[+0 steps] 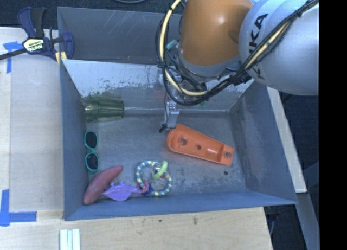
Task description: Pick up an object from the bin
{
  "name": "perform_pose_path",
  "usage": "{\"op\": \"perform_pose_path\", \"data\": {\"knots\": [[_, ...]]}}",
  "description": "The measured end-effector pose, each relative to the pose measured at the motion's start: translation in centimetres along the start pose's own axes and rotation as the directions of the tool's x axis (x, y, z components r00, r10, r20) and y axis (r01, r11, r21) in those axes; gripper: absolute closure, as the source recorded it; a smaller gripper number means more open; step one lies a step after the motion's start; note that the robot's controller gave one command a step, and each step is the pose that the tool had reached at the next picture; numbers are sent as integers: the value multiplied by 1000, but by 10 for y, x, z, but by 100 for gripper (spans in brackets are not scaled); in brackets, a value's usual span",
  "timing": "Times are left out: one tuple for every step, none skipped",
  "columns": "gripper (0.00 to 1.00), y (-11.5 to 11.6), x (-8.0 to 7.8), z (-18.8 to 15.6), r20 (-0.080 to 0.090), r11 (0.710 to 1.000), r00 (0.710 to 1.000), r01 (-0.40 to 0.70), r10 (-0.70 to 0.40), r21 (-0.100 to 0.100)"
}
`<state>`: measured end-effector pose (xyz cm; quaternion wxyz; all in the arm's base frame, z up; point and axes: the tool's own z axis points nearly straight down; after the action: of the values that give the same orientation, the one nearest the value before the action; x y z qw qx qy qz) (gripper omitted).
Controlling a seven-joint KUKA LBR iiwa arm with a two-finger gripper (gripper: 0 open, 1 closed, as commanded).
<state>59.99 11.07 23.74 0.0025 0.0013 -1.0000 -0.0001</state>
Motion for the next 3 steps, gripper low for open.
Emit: {"op": "perform_pose_path", "data": {"knots": [[0, -1, -1, -5, 9, 1000, 1000, -2, 2, -1], [0, -16, 0, 19, 13, 996, 996, 91, -91, -1], [0, -25, 1, 30, 10, 992, 992, 124, -124, 0]]}}
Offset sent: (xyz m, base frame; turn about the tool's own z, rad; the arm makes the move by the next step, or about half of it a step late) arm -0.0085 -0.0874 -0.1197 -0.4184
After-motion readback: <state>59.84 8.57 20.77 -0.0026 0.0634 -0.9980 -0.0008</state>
